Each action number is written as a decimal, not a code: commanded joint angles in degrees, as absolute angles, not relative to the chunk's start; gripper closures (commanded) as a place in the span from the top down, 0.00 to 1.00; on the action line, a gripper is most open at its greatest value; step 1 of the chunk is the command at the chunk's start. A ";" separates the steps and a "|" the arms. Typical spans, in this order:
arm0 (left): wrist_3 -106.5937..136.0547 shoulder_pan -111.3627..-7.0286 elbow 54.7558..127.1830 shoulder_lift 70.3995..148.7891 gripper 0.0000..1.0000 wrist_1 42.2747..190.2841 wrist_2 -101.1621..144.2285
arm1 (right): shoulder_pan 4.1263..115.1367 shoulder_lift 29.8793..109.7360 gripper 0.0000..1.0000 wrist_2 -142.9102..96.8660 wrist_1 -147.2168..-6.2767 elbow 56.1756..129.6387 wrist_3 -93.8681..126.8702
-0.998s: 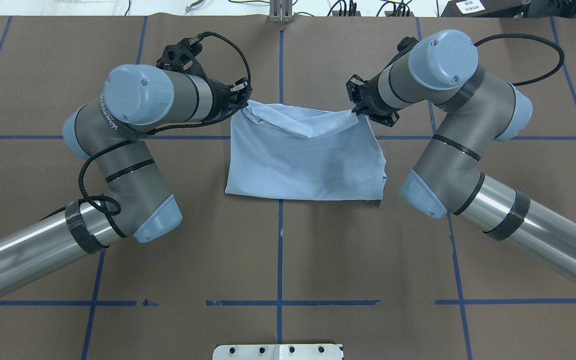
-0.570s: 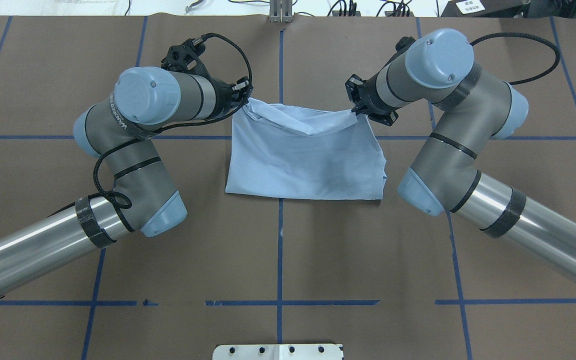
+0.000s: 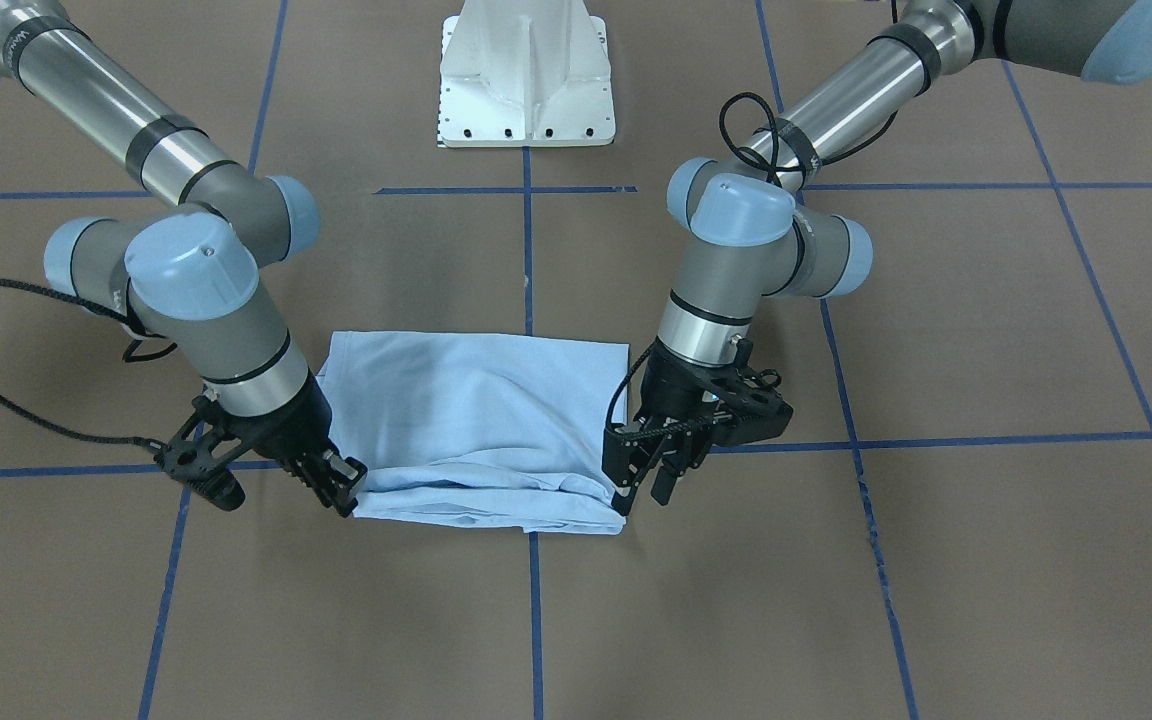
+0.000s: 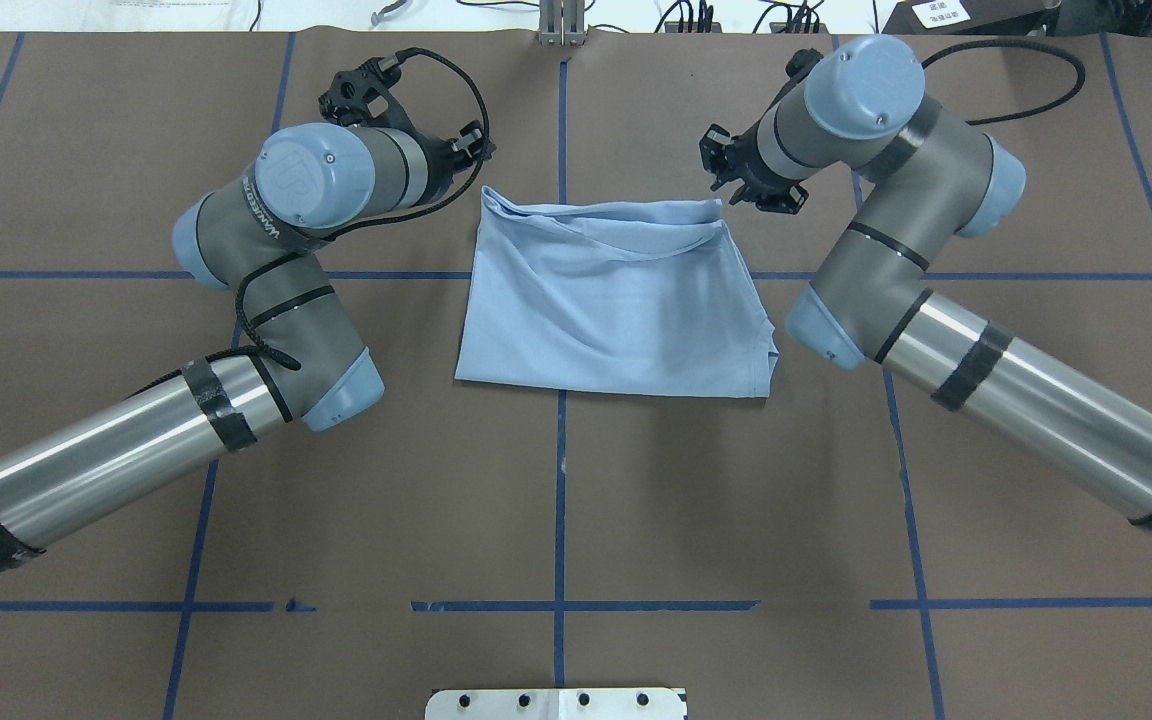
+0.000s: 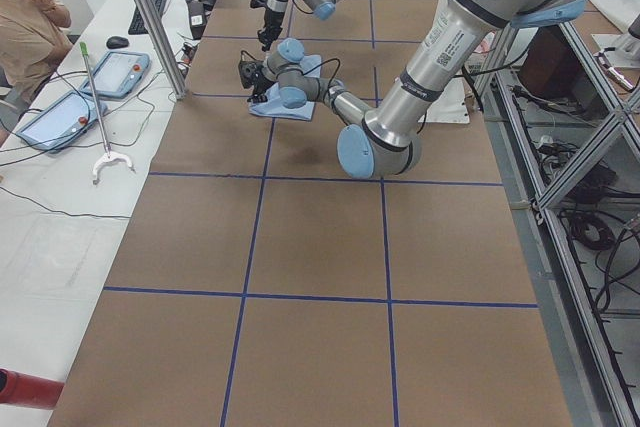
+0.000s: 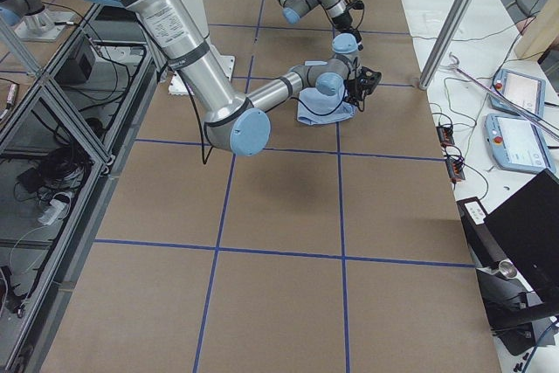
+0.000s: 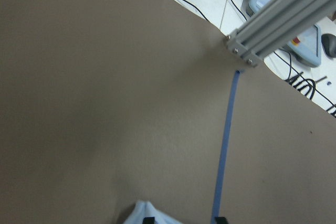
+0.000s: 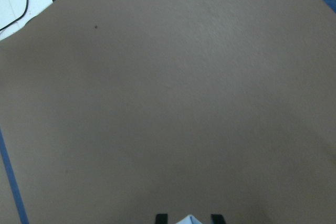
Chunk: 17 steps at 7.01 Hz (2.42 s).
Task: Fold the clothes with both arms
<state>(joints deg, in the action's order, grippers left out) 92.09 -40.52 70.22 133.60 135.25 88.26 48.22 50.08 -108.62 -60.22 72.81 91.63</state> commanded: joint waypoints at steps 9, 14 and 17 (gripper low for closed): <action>82.97 -43.77 77.17 126.48 1.00 136.32 98.09 | 36.76 48.52 0.00 -104.17 -60.38 79.37 84.20; 83.06 -45.61 76.82 126.65 1.00 136.23 98.09 | 37.51 43.17 0.00 -100.02 -59.59 67.18 76.23; 83.23 -46.23 76.90 127.00 1.00 136.32 98.09 | 45.41 37.62 0.00 -101.33 -59.41 52.52 65.27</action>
